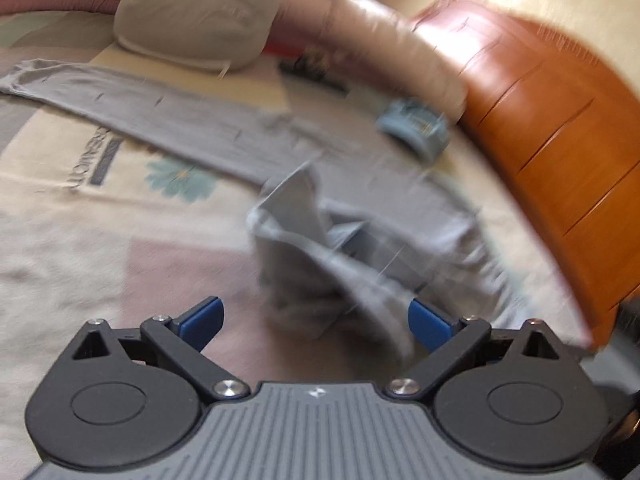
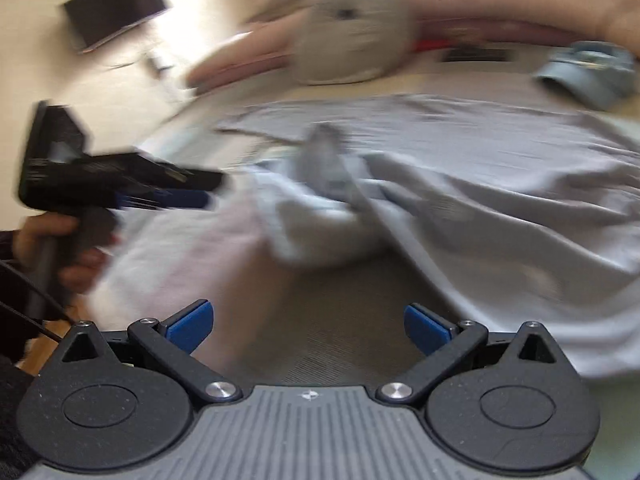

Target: Fold clothes

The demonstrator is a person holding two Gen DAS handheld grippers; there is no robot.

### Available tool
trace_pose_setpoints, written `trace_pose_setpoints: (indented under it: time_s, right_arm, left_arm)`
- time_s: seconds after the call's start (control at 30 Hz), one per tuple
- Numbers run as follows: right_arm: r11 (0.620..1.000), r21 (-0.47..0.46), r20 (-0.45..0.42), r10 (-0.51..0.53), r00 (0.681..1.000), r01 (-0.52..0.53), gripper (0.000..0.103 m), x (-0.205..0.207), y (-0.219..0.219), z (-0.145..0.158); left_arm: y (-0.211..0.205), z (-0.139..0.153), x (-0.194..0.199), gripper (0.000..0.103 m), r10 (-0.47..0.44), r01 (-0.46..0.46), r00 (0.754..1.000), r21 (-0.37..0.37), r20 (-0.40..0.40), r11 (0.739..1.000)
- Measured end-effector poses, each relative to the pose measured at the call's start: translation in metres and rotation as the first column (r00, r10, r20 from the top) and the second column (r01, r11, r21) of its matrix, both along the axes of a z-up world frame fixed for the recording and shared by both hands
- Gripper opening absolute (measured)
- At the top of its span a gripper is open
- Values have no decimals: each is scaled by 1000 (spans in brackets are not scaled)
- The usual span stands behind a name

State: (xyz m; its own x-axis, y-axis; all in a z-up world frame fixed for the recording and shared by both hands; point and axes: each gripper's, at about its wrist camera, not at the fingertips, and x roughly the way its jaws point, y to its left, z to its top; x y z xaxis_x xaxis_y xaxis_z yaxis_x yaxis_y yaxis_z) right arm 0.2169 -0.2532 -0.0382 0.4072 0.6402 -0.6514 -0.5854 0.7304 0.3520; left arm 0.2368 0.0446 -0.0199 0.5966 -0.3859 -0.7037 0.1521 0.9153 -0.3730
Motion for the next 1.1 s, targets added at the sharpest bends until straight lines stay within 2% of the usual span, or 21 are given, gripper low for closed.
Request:
trace_pose_setpoints:
  time_s: [0.07,0.1,0.2,0.27,0.4,0.47,0.57,0.6,0.67,0.73,0.8,0.93,1.0,1.1]
  right_arm:
    - [998,-6,13,70,997,-70,103,9,24,-6]
    - [996,-39,29,79,996,-77,103,16,36,-9]
    - [995,-96,99,51,994,-41,103,35,54,-10]
    - [996,-78,121,51,991,-41,103,46,58,-5]
    - [996,-52,64,71,995,-68,103,67,67,-15]
    - [994,-86,51,72,996,-67,103,69,74,-20]
    - [977,-164,25,141,990,-135,103,60,88,-13]
    - [974,-150,22,177,984,-172,103,54,92,-7]
    - [962,-139,69,245,967,-234,103,43,105,4]
    - [951,-209,126,258,958,-229,103,41,120,6]
    - [944,-265,130,238,963,-198,103,52,131,0]
    - [925,-325,-35,194,980,-195,103,78,136,-21]
    - [904,-346,-78,238,968,-250,103,69,139,-15]
    - [898,-271,-162,313,936,-348,103,62,141,-1]
  left_arm:
    - [5,1,-6,98,-15,16,1000,47,-7,999]
    - [8,2,-9,98,-16,17,1000,69,-7,997]
    - [18,5,-20,99,-14,14,1000,126,-4,992]
    - [25,4,-27,99,-10,10,1000,150,-5,989]
    - [38,-5,-33,99,8,-3,1000,158,-29,987]
    - [44,-9,-35,99,20,-12,999,162,-43,987]
    - [52,-12,-39,99,15,-9,999,165,-31,986]
    - [54,-12,-40,99,10,-5,1000,162,-27,987]
    - [59,-15,-40,99,16,-12,1000,155,-26,988]
    - [64,-19,-40,99,31,-27,999,144,-26,989]
    - [70,-20,-42,99,41,-38,999,128,-19,991]
    - [84,-22,-53,99,66,-65,998,108,-3,992]
    - [94,-23,-60,99,83,-83,997,96,1,992]
    - [107,-27,-67,99,106,-106,994,82,6,991]
